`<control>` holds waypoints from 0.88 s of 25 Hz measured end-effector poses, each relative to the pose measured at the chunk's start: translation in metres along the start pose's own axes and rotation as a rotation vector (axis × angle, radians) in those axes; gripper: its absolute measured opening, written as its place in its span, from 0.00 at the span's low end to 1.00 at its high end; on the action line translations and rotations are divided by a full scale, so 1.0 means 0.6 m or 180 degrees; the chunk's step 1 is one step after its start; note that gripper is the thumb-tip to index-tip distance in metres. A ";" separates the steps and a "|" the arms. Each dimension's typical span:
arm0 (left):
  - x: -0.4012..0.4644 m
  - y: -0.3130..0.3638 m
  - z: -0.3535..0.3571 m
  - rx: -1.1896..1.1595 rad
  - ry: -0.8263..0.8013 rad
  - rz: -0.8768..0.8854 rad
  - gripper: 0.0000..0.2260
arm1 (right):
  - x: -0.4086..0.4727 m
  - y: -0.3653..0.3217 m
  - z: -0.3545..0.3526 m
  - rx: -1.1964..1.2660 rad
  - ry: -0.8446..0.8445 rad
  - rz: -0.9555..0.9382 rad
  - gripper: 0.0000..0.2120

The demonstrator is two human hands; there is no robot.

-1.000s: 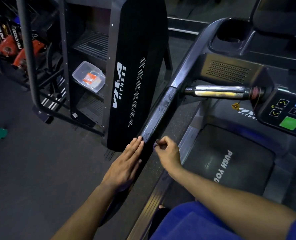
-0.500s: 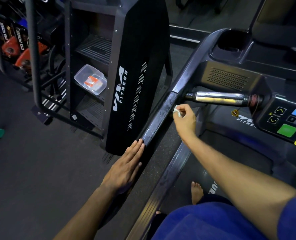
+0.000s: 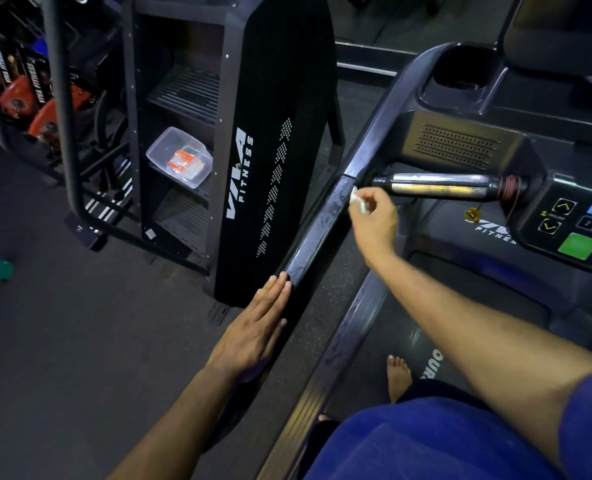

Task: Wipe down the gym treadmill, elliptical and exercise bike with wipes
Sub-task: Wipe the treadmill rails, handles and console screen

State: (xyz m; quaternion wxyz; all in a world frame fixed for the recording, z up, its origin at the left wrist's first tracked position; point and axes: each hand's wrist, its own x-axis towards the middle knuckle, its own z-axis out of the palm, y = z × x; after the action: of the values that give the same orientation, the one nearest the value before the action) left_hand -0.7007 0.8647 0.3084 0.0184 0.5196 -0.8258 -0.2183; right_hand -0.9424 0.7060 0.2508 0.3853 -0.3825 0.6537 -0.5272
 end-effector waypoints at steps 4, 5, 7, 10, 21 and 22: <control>-0.002 -0.001 0.003 -0.0012 0.0049 0.0033 0.26 | 0.015 -0.010 -0.004 -0.0152 0.0041 -0.0201 0.05; -0.001 -0.001 0.004 0.0000 0.0065 0.0035 0.26 | -0.009 -0.008 -0.002 -0.0145 -0.0047 -0.0240 0.05; -0.002 -0.003 0.004 0.0025 0.0098 0.0034 0.25 | -0.080 0.007 0.003 -0.0143 -0.0377 -0.0411 0.04; -0.005 -0.002 0.005 0.0028 0.0131 0.0002 0.25 | -0.159 0.028 0.000 -0.0001 -0.0822 -0.0553 0.03; -0.152 -0.013 0.026 -0.0017 0.0093 -0.0194 0.25 | -0.161 0.076 0.029 -0.0167 -0.0401 0.0394 0.08; -0.154 -0.017 0.027 -0.0064 0.0099 -0.0197 0.25 | -0.171 0.070 0.033 -0.0116 -0.0316 0.0489 0.08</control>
State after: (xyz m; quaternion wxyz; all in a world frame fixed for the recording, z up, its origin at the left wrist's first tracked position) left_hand -0.6540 0.9466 0.3078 0.0296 0.5480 -0.8068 -0.2189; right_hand -0.8863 0.7974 0.2171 0.4495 -0.3638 0.6707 -0.4645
